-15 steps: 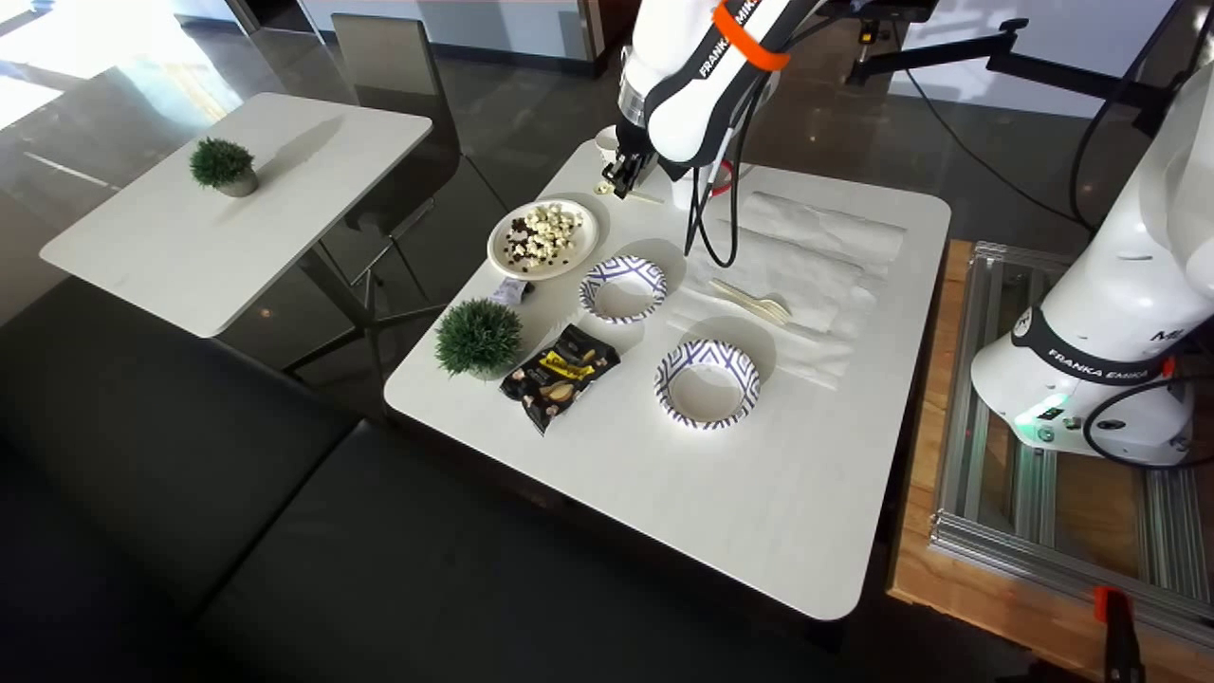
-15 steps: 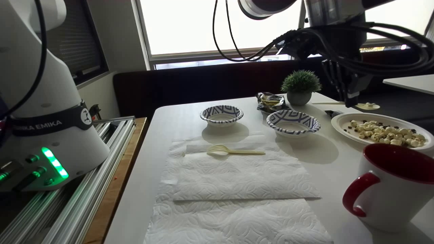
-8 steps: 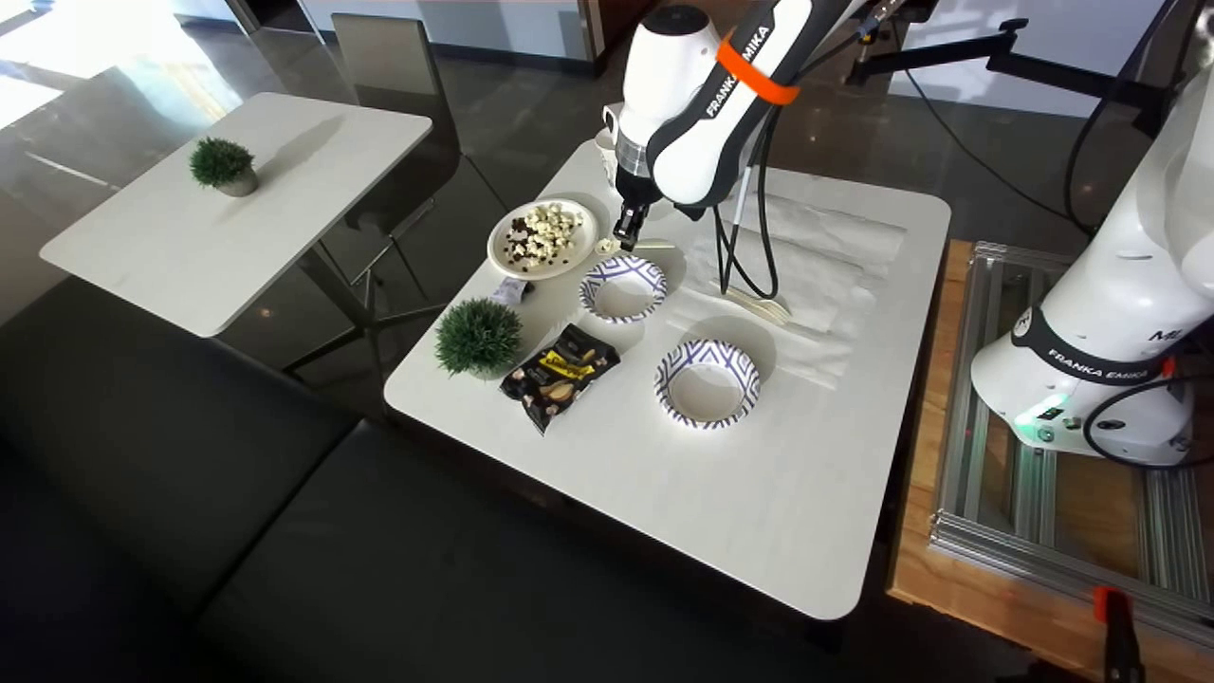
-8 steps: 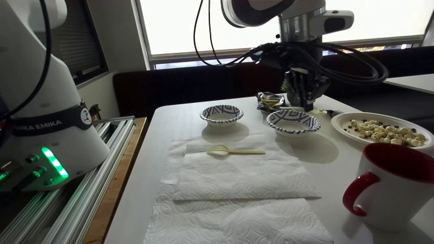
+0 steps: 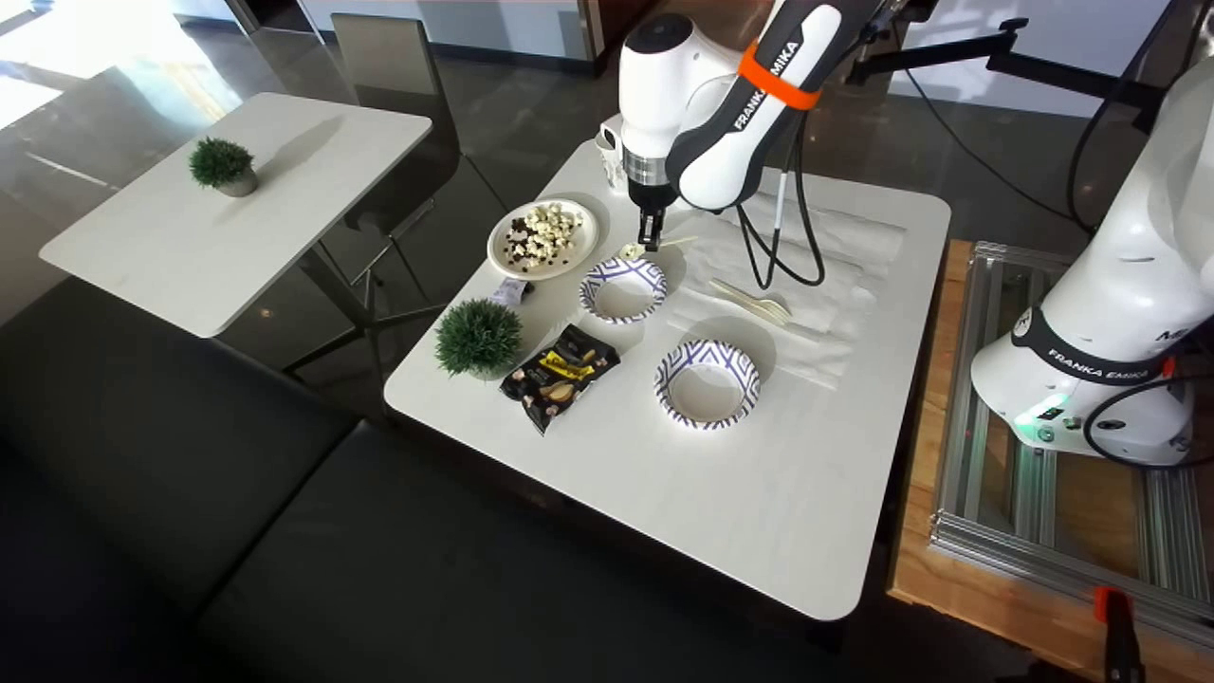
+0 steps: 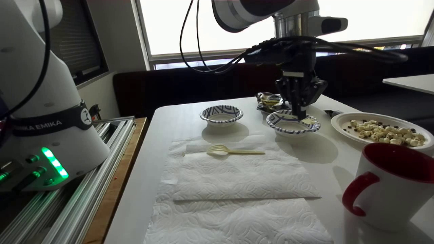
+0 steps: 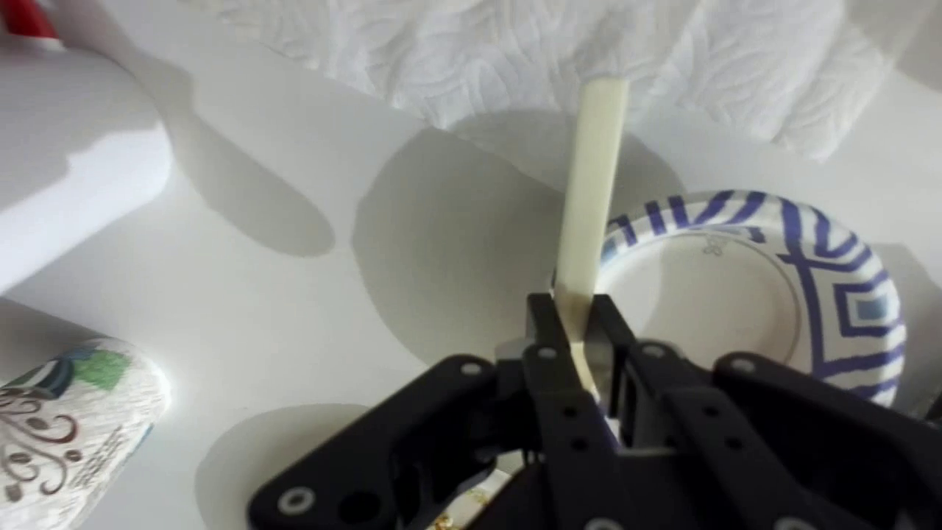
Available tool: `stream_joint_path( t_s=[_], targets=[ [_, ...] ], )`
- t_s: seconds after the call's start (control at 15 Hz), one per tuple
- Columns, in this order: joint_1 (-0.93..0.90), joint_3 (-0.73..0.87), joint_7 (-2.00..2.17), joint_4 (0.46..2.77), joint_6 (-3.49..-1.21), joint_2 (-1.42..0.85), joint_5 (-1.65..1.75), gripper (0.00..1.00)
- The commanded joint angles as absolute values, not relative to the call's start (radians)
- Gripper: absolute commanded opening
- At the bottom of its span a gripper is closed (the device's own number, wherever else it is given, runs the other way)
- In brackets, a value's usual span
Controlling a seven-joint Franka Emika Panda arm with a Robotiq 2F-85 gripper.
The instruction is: Pick up the spoon from the table and scoop some of the contents in the bowl and pour them in the other bowl
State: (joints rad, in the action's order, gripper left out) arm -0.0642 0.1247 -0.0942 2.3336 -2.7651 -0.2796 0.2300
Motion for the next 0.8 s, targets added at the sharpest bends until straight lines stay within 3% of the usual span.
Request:
stream_joint_path(
  t_s=[0.0, 0.73],
  targets=[
    [-0.275, 0.299, 0.109, 2.303, -2.647, -0.262, 0.507, 0.03],
    [-0.274, 0.095, 0.409, 2.222, -2.393, -0.293, 1.05, 0.03]
  ],
)
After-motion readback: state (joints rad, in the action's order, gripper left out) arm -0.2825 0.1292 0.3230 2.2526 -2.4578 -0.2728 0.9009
